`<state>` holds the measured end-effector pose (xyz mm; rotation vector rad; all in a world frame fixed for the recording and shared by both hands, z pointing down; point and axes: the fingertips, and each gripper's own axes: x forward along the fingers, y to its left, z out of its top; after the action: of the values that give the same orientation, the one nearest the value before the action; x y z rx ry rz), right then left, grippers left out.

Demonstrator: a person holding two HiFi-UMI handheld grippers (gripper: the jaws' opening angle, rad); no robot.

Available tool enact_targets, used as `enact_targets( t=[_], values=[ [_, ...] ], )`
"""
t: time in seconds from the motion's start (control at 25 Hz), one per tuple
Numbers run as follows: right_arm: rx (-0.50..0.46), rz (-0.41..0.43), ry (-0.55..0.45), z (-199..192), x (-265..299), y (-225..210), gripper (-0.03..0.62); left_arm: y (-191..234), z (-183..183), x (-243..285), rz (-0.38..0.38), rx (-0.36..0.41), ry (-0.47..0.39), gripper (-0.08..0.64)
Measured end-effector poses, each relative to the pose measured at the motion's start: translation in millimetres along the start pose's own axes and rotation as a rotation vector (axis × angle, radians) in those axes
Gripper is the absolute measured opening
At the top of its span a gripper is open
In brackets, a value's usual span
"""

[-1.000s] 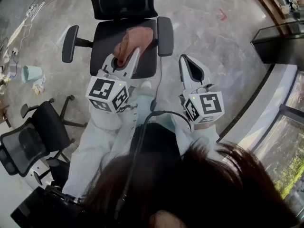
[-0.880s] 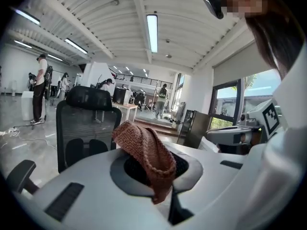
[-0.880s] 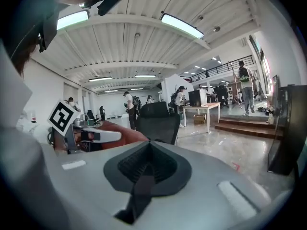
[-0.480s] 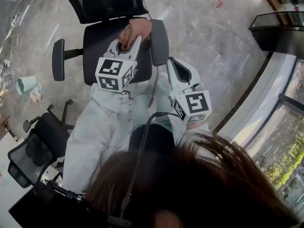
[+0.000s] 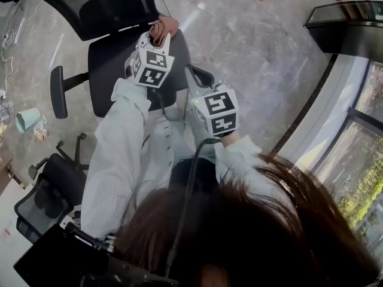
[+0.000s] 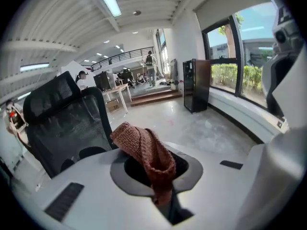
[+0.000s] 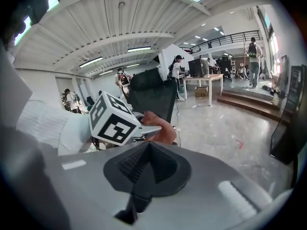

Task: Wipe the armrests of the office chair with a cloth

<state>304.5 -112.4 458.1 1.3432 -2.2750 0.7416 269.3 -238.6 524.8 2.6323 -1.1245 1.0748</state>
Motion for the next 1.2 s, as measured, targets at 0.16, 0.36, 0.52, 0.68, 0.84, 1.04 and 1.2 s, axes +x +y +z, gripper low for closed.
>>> enact_targets(
  t=[0.16,0.36,0.52,0.68,0.84,1.04,1.2],
  values=[
    [0.038,0.013,0.019,-12.1,-4.2,-13.1,0.000,23.0,5.4,22.7,0.116,0.111,-0.002,0.038],
    [0.080,0.006,0.036,-26.6,-11.5,-33.1,0.000,-25.4,-19.0,42.0,-0.090,0.180,0.127,0.038],
    [0.096,0.007,0.029,-29.0,-14.9,-39.9,0.001,-79.7,-50.9,29.5,-0.260,0.188,0.222,0.038],
    [0.120,-0.005,0.010,-33.3,-25.5,-46.5,0.000,-119.3,-63.5,-1.0,-0.315,0.167,0.238,0.038],
    [0.142,-0.015,0.005,-46.2,-34.7,-48.8,0.000,-158.0,-74.9,-34.7,-0.359,0.107,0.234,0.038],
    [0.171,-0.002,0.008,-59.7,-43.2,-42.8,0.001,-190.5,-86.2,-65.8,-0.357,0.115,0.225,0.038],
    [0.157,0.025,0.012,-61.8,-41.9,-30.0,0.000,-197.6,-95.6,-78.1,-0.355,0.116,0.221,0.038]
  ],
)
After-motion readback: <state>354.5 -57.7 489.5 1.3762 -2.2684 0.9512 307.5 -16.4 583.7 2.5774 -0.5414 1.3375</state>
